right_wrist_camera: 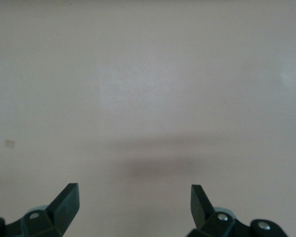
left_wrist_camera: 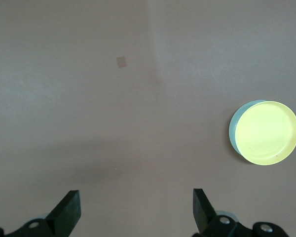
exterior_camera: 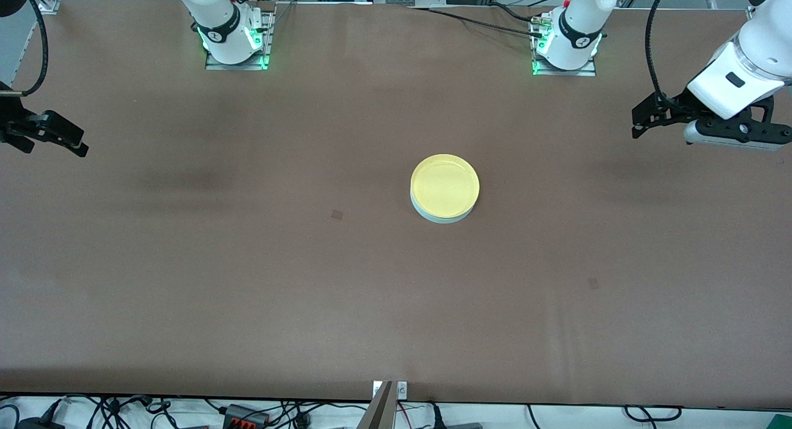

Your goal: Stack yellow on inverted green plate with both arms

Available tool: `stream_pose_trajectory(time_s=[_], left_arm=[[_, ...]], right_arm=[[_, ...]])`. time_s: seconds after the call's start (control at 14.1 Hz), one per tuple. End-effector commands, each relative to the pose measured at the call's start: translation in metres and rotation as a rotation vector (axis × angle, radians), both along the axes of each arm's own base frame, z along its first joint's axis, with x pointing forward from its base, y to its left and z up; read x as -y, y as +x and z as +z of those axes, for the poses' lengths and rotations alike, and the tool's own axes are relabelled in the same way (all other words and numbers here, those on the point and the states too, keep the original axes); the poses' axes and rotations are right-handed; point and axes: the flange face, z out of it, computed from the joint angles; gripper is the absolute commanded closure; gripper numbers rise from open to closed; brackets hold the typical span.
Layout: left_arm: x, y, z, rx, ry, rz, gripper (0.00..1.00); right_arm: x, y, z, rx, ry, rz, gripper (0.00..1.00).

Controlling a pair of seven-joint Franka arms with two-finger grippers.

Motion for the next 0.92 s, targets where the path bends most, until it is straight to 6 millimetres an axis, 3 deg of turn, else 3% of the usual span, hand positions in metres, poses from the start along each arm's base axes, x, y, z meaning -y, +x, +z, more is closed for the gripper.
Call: stream_pose_trajectory(time_s=[0.0,0.85], left_arm=[[0.002,0.001,0.007,-0.005,-0.003,-0.009,0.0],[0.002,0.001,0.007,-0.005,-0.002,-0.009,0.0]], right_arm=[[-0.004,0.0,0.005,-0.006,-0.012,0.006,0.0],[-0.007,-0.003,-0.01,-0.078,-0.016,0.03,0.0]])
